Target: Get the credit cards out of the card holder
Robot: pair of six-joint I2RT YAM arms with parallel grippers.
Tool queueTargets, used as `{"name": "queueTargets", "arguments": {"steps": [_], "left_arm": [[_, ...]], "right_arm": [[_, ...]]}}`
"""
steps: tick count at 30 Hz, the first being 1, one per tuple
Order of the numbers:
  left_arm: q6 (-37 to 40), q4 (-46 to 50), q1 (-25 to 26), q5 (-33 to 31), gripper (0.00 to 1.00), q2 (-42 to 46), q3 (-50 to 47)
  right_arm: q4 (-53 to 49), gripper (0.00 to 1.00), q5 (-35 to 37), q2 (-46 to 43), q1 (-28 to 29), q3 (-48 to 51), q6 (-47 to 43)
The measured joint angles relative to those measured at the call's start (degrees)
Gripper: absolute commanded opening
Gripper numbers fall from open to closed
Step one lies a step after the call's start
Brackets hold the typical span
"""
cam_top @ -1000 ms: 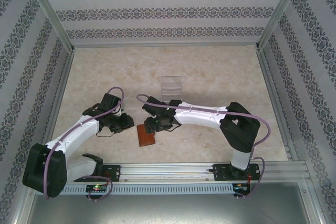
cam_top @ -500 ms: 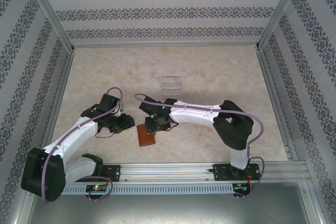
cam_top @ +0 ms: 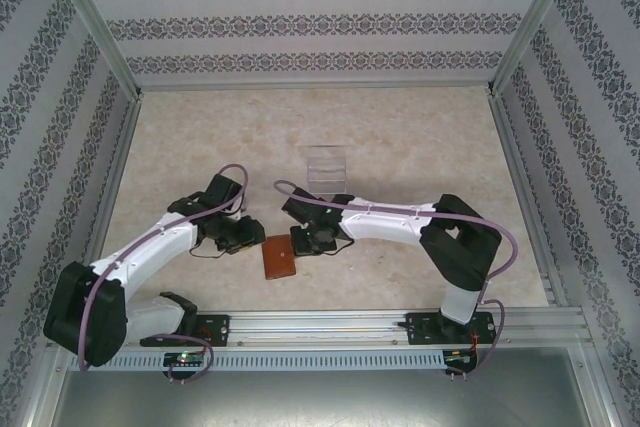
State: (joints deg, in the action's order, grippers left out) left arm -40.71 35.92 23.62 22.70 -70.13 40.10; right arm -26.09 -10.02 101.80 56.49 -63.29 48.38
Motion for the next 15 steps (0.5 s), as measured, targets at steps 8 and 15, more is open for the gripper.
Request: {"name": "queueTargets", "arguments": {"steps": [8,15], "left_arm": [[-3.8,1.2,7.6,-5.3,0.53,-6.9,6.0],[-6.2,4.5,12.2,-9.0,0.59,-13.2,12.0]], "right_arm": [[9.9,0.07,-3.9,-4.7,-2.7,9.9,2.1],[21.9,0.06,-8.4,-6.3,-5.6,19.1,5.7]]}}
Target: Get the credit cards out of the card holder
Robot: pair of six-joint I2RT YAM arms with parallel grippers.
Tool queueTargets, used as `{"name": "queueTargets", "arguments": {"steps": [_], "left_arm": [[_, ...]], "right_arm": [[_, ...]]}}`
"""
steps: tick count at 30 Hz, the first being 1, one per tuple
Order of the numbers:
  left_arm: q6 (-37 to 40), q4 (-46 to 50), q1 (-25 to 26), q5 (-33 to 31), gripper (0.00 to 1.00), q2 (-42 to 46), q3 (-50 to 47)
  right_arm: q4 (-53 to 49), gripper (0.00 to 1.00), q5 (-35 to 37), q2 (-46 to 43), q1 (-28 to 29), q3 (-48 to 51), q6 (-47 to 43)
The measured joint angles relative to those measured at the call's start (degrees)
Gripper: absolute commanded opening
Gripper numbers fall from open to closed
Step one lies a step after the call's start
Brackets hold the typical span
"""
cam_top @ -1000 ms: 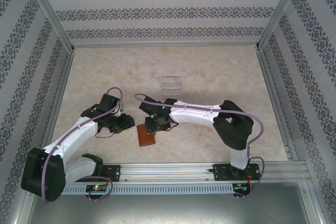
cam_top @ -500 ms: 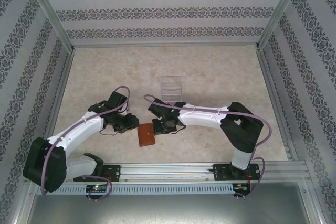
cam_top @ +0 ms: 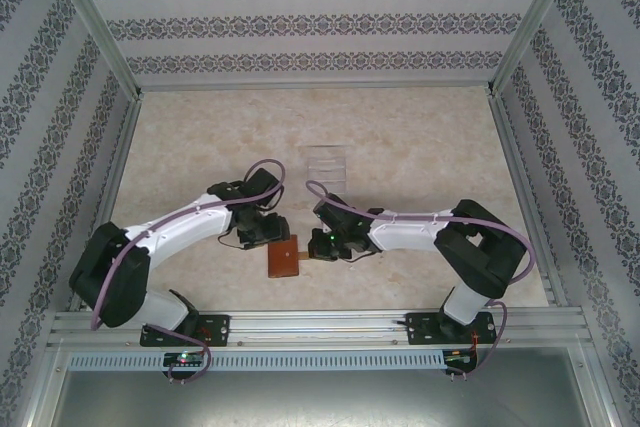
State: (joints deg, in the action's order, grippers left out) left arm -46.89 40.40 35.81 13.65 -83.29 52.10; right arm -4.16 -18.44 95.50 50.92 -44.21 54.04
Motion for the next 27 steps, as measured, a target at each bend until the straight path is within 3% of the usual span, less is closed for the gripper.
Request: {"name": "queueTargets", "arguments": {"steps": [10,27], "left_arm": [[-2.5,4.7,7.3,-3.8,0.65,-9.3,7.2],[-4.4,10.8,10.4,-7.0,0.79,-16.9,12.4]], "right_arm": [[16.1,0.06,-7.9,-0.5,-3.4,8.5,5.2],[23.9,0.07,-10.6,0.2,-4.3,11.8,7.3]]}}
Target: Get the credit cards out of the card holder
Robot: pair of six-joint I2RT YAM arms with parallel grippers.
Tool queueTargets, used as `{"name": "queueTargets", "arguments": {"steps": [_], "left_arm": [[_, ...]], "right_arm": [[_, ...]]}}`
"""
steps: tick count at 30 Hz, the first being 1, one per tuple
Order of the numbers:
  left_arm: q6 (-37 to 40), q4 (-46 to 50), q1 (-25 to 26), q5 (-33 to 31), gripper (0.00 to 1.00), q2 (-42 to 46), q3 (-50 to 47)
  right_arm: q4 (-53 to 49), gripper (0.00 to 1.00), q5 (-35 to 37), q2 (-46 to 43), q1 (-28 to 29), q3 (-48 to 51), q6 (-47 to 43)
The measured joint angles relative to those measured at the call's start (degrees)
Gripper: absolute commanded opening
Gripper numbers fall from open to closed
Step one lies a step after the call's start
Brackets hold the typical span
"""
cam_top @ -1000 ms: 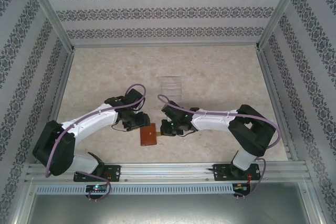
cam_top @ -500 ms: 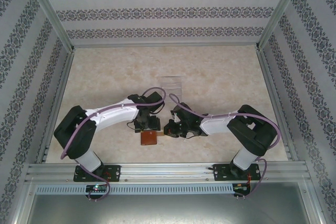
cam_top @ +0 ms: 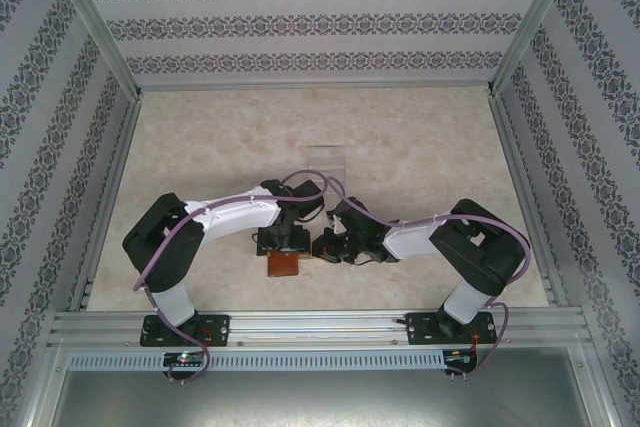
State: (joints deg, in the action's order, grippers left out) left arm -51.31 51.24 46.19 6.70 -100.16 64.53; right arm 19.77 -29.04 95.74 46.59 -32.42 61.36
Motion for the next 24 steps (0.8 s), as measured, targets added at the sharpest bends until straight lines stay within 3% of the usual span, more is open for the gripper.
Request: {"name": "queueTargets", "arguments": {"steps": [24], "left_arm": [[0.0,3.4,0.0,-3.3,0.71,-0.9,2.1]], "right_arm": [[3.0,0.08,0.1,0.2,0.0,1.3,0.3]]}}
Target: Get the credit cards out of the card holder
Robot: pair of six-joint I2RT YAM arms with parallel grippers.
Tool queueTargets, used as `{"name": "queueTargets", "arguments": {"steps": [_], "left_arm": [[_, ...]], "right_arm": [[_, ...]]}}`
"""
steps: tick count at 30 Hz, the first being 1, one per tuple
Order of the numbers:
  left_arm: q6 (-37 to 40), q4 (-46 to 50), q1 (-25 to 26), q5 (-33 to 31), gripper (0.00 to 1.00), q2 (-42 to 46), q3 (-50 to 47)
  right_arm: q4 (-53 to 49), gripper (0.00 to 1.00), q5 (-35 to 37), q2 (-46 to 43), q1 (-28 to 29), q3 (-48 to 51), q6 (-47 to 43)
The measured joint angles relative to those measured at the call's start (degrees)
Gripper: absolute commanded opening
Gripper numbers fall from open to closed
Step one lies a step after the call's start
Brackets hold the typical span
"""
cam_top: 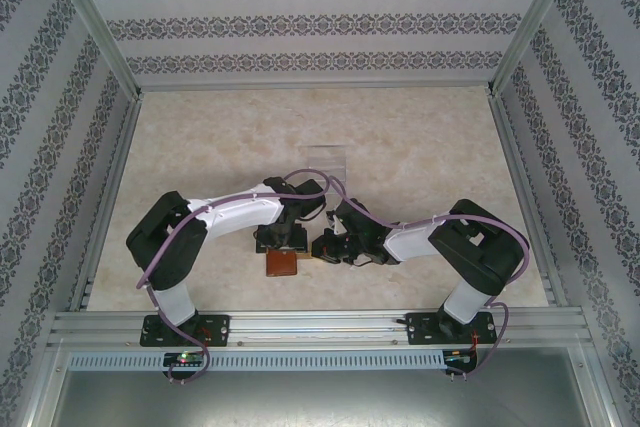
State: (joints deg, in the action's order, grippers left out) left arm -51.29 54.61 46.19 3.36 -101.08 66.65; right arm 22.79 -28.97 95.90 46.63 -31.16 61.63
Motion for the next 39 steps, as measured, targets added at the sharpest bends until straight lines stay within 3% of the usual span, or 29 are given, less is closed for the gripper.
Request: {"name": "queueTargets", "arguments": {"steps": [8,21,32,39], "left_arm": [[0.0,2.3,0.1,-2.2,0.67,3.1,0.5],[0.3,3.3,-0.9,-4.5,0.43,11.5,-3.9],[2.8,-7.4,-7.4,4.3,0.21,19.2,-16.3],[4.6,-14.3,-9.3,8.7,0.13,21.8,-18.9]], "right_arm": [[0.2,0.07,0.2,-0.1,0.0,0.2,0.0],[-3.8,0.05,2.6,-3.0,0.0,0.2,0.0],[-8.3,0.05,5.6,-5.0,0.1,0.2,0.0],[-15.5,0.05,8.0,-9.2,-0.3,-1.2,-0.9]]}}
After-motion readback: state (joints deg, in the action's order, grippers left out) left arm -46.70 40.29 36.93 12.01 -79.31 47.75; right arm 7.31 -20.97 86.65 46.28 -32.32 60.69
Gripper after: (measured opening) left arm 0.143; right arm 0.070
